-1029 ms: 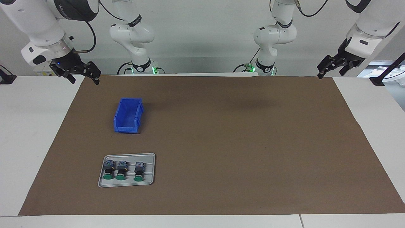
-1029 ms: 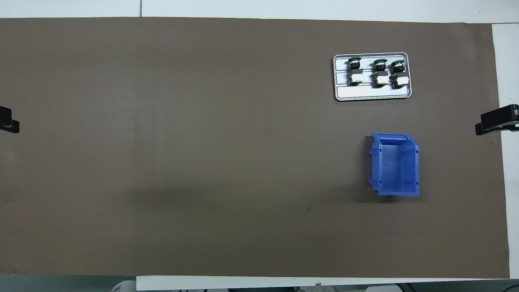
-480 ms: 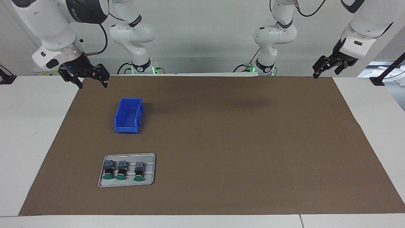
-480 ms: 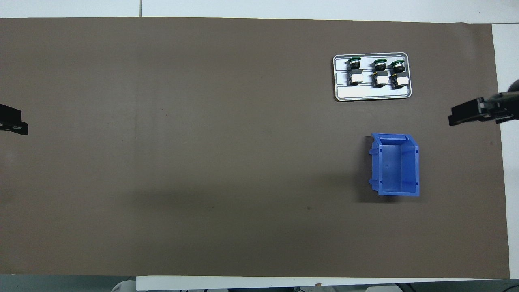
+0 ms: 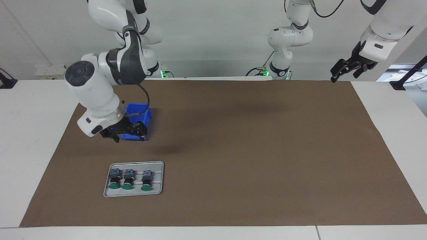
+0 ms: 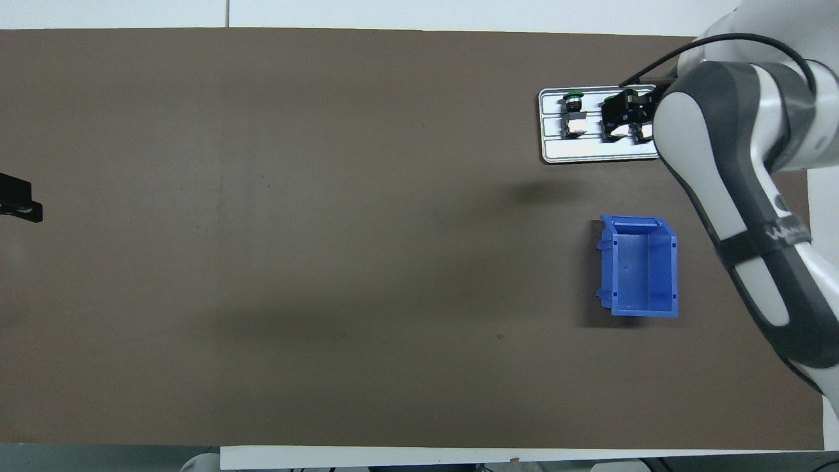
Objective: Place and press button with both arms
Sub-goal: 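Reach the right gripper into the metal tray and grasp a green button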
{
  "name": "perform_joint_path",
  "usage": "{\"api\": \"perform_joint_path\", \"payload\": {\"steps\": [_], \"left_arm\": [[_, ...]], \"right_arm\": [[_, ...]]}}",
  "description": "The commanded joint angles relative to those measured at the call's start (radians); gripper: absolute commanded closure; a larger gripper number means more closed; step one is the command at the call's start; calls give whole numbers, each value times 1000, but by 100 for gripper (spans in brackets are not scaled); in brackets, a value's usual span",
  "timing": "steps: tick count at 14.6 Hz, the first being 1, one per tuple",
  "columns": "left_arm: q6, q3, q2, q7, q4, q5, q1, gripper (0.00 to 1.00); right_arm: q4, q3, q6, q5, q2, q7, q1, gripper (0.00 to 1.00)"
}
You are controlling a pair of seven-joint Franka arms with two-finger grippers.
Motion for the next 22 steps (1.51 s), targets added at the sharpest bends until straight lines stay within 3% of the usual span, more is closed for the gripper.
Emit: {"api": "perform_joint_path", "payload": {"steps": [1, 9, 15, 21, 22], "left_arm": [[1, 4, -28, 24, -29, -1, -1, 0], [-2, 4, -31, 10, -35, -1, 2, 0], [-12, 0, -39, 4, -34, -1, -7, 0], [-15, 0, -42, 9, -42, -1, -4, 0], [-14, 0, -42, 7, -42, -1, -4, 0]], "right_arm": [[40, 1, 77, 21, 86, 16, -8, 2], [84, 1, 238, -2, 253, 14, 29, 14], [78, 1, 272, -2, 269, -12, 23, 15], [71, 1, 310, -1, 283, -15, 26, 22], [67, 1, 316, -1, 284, -16, 26, 27]]}}
